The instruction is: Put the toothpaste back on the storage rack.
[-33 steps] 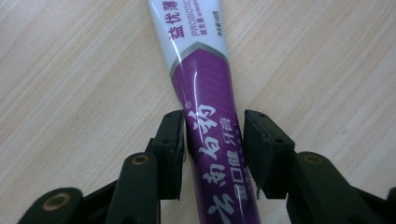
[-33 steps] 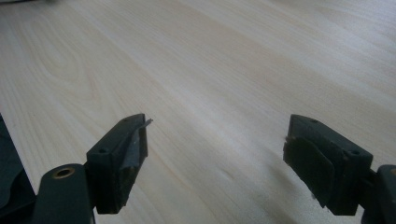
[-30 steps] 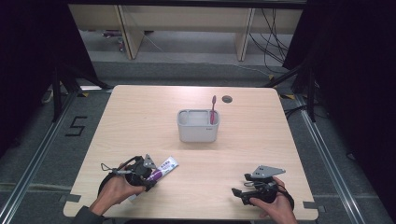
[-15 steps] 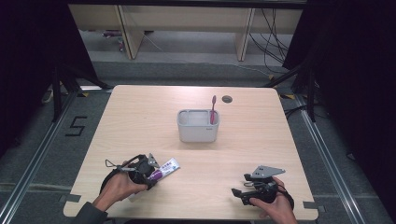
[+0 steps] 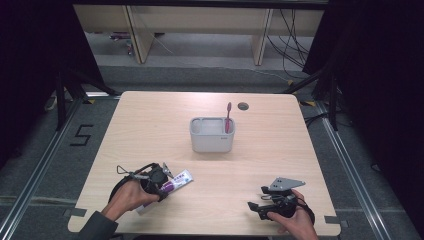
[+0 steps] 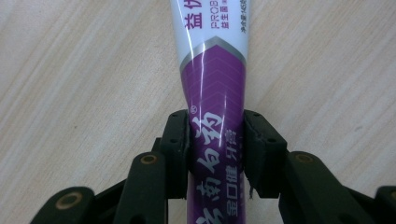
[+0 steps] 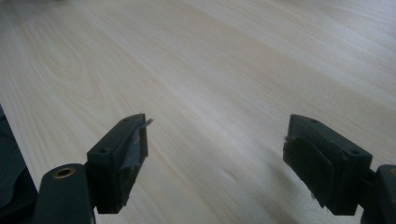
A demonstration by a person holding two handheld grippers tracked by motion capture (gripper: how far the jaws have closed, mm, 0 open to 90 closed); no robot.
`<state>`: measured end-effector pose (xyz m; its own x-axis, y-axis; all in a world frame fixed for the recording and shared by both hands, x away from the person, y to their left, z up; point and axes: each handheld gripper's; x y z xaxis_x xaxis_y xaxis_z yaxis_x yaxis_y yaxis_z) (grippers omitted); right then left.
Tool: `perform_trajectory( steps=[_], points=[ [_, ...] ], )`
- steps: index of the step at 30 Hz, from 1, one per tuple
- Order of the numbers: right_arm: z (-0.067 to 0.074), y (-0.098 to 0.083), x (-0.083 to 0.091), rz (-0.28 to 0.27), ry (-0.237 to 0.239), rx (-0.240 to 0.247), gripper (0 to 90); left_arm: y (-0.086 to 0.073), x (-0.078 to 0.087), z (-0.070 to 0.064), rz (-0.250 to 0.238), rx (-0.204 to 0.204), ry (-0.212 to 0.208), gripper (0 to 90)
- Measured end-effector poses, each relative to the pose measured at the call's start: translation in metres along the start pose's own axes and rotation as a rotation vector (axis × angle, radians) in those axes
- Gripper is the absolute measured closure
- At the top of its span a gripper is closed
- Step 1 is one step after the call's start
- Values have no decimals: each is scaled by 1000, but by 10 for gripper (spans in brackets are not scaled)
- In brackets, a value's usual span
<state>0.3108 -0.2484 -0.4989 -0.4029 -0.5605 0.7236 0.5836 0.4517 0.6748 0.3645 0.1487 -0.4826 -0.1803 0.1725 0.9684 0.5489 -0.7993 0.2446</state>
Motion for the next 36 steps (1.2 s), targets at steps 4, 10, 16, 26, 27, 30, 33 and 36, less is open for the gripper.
perform_trajectory(
  steps=[4,10,16,26,27,30,33,36],
  points=[
    [0,0,0,-1,1,-2,223,1,0,-1,2,-8,4,661],
    [0,0,0,-3,9,-11,224,0,2,-3,-6,-35,16,695],
    [-1,0,0,-2,2,-6,224,-1,3,-1,-34,-43,16,710],
    [-2,0,0,-1,3,-9,222,-2,18,6,-170,-6,41,714],
    [-2,0,0,-1,3,-9,222,-2,22,8,-190,-3,38,714],
    [-2,0,0,-1,3,-9,222,-2,29,12,-245,18,24,713],
    [-3,0,0,-6,10,-11,221,-3,34,14,-307,40,29,713],
    [-3,0,0,-4,11,-11,220,-3,37,17,-360,68,36,713]
  ],
)
Point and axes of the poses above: each handheld gripper's, and its own axes: x roughly backward along the jaws, y roughly out of its top, z roughly to its left, and after that the axes turned 3 degrees about z, right-handed
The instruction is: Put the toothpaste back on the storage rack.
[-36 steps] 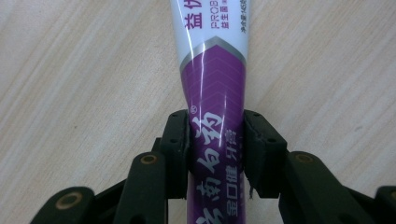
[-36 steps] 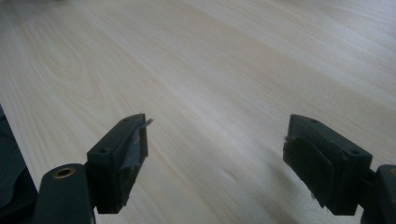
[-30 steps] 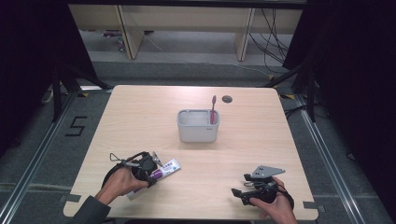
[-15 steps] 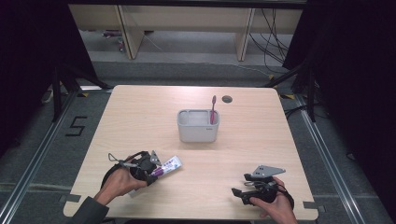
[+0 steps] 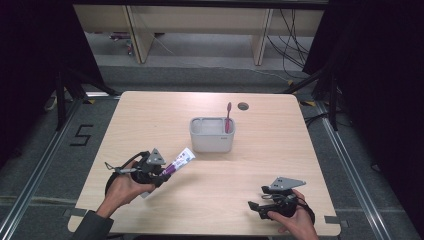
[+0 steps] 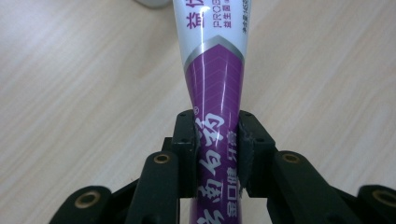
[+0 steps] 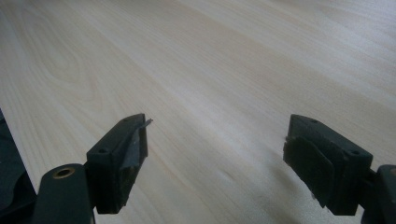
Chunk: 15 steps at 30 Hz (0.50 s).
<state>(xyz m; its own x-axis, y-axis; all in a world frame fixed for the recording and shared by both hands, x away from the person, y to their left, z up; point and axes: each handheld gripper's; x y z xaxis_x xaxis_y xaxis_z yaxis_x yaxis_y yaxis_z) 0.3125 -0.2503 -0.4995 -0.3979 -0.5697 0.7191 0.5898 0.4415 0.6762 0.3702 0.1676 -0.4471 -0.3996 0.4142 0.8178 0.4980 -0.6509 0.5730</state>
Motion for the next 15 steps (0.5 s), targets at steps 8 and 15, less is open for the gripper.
perform_trajectory(
  steps=[8,15],
  points=[
    [-1,0,0,-2,-6,8,221,2,10,10,-116,50,20,712],
    [-1,0,1,-3,-8,11,221,6,21,18,-209,101,25,712]
  ],
)
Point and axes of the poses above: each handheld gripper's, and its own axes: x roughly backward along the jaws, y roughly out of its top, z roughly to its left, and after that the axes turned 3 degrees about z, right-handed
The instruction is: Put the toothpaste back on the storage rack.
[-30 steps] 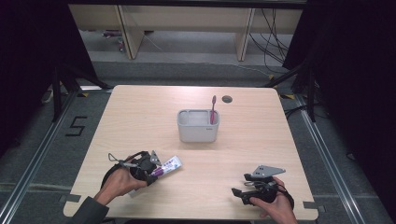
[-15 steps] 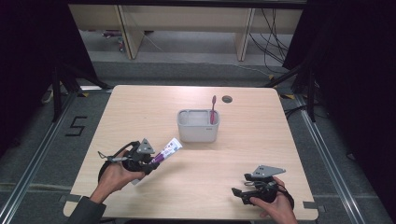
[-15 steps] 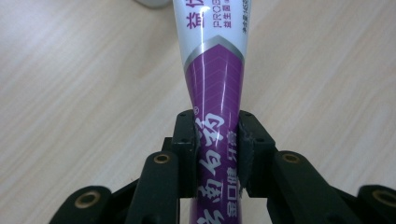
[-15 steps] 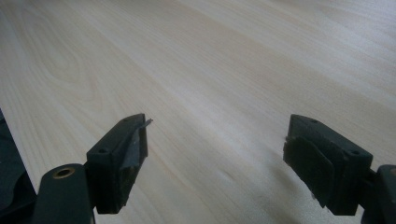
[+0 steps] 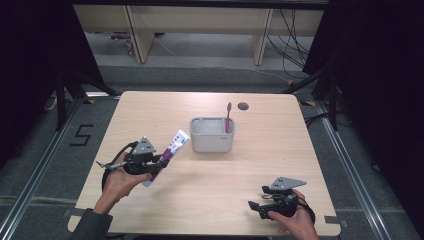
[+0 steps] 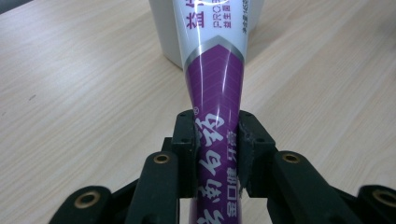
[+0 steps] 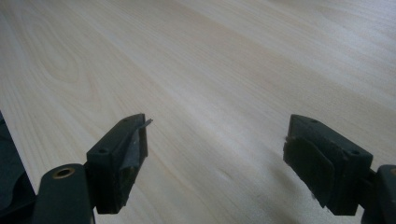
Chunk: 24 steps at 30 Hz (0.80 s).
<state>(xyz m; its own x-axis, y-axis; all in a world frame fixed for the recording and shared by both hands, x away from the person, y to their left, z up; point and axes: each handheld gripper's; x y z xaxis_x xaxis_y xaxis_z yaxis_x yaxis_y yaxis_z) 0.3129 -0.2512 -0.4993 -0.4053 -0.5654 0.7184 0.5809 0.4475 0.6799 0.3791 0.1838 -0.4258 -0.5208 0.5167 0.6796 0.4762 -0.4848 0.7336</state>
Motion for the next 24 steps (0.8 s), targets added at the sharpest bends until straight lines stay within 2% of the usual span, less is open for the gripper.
perform_trajectory(
  steps=[2,4,6,11,12,13,14,15,18,20,21,24],
  points=[
    [0,0,0,3,2,-6,221,3,3,1,-32,20,11,711],
    [2,0,1,7,0,-27,221,6,6,3,-47,21,26,711],
    [0,0,1,-2,-7,4,221,10,8,4,-58,24,22,711],
    [1,0,1,-3,-4,2,221,15,6,9,-98,51,25,711],
    [1,0,1,0,-4,1,221,16,5,11,-118,64,29,711],
    [0,0,1,-1,-9,5,221,17,5,12,-124,60,29,711],
    [0,0,1,-1,-9,6,221,18,4,13,-138,80,27,711],
    [2,0,1,10,0,-32,221,19,3,14,-149,84,27,711],
    [2,0,1,12,0,-39,221,23,1,17,-183,98,29,711],
    [0,0,-1,7,13,-14,221,26,0,18,-215,113,22,711],
    [-1,0,0,-1,-10,-4,221,27,0,18,-227,116,25,711],
    [-1,0,1,-1,-2,2,221,32,0,19,-261,119,46,711]
  ],
)
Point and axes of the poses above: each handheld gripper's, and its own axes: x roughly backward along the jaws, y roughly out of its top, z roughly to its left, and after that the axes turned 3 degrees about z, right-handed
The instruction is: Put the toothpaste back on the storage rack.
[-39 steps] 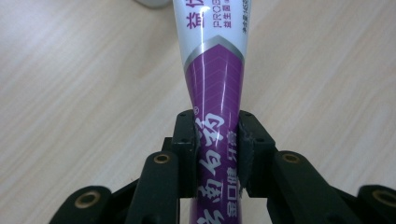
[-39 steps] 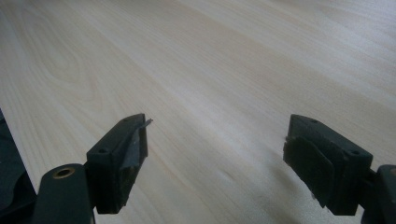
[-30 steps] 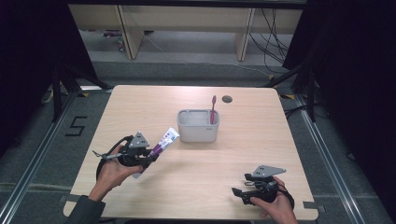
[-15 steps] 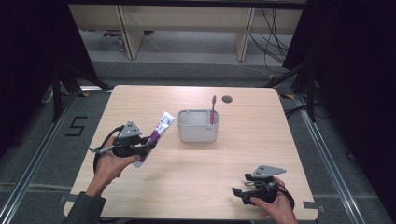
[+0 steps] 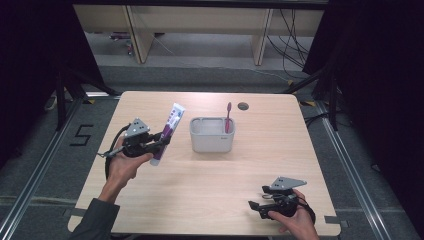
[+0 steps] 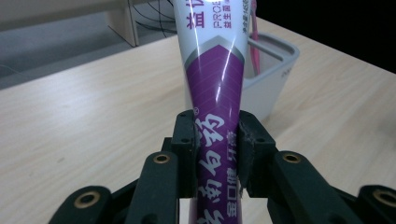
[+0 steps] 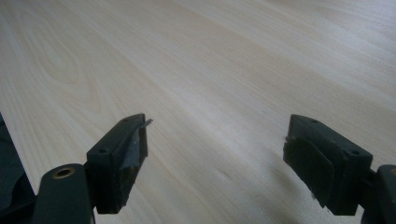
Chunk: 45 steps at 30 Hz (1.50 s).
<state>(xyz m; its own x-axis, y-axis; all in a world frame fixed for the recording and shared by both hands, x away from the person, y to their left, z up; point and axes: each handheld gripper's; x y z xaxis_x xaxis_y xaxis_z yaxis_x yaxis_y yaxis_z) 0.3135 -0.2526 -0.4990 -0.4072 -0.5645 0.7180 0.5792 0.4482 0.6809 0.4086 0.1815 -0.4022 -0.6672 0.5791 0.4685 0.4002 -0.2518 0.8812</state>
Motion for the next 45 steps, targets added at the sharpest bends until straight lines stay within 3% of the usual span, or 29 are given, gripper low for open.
perform_trajectory(
  steps=[3,4,9,12,14,18,20,21,24,38,39,45],
  points=[
    [1,-1,0,2,0,-27,221,4,-2,1,-29,20,1,711],
    [0,0,0,-3,-5,-4,221,5,-4,1,-32,24,-5,711],
    [-1,0,0,-2,0,-2,221,10,-11,1,-62,32,5,710],
    [0,0,0,-2,-1,-4,221,14,-17,0,-83,4,21,710],
    [0,-1,0,3,2,-22,221,16,-20,1,-98,28,21,710],
    [-2,-1,0,-2,-2,-5,221,22,-26,2,-127,31,21,710],
    [0,-1,0,11,2,-47,221,26,-29,0,-140,31,21,711],
    [-2,0,0,0,-4,-4,221,28,-30,-2,-149,31,23,710],
    [-3,-1,-1,-3,-2,-4,221,34,-34,-5,-171,28,9,710],
    [-3,0,0,-2,-3,-4,221,53,-48,-19,-199,19,-17,710],
    [-2,-1,-1,3,7,-21,221,54,-49,-19,-199,18,-15,710],
    [-3,0,-1,-1,3,-3,221,62,-58,-25,-202,19,-22,710]
  ],
)
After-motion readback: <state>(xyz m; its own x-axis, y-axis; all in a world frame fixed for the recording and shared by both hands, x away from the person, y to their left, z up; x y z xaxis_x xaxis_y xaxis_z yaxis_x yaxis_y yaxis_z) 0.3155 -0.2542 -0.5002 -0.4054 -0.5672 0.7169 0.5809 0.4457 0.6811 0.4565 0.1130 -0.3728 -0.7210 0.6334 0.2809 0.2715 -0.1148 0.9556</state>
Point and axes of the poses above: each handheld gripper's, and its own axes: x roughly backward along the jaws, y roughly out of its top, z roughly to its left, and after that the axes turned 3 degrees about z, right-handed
